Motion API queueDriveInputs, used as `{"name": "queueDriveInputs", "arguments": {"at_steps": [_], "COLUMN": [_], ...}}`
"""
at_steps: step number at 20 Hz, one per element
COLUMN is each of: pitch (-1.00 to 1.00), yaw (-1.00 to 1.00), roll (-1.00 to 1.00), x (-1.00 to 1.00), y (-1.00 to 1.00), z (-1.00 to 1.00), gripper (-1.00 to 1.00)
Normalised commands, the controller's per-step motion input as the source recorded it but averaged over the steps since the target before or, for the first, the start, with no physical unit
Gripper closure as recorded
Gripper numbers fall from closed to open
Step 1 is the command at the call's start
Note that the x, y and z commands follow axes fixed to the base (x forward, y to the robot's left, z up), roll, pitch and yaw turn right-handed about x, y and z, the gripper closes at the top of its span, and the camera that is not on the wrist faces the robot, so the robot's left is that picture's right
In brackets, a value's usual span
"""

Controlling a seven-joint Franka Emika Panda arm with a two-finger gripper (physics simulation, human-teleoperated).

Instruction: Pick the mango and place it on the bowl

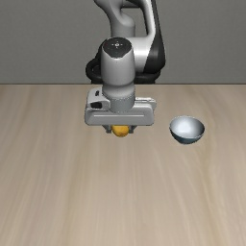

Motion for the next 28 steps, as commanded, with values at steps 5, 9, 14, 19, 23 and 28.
{"name": "queueDriveInputs", "arguments": {"at_steps": [5,9,14,19,23,28], "pitch": [0.00,0.00,0.00,0.00,0.00,0.00], "yaw": [0.00,0.00,0.00,0.00,0.00,0.00], "roll": [0.00,0.00,0.00,0.00,0.00,0.00], "x": [-1.00,-0.25,0.00,0.00,0.00,0.00], "y": [0.00,0.75,1.00,1.00,1.00,0.00], "z": [0.00,0.00,0.00,0.00,0.00,0.00], "gripper": [1.00,1.00,1.00,1.00,1.00,-1.00]}}
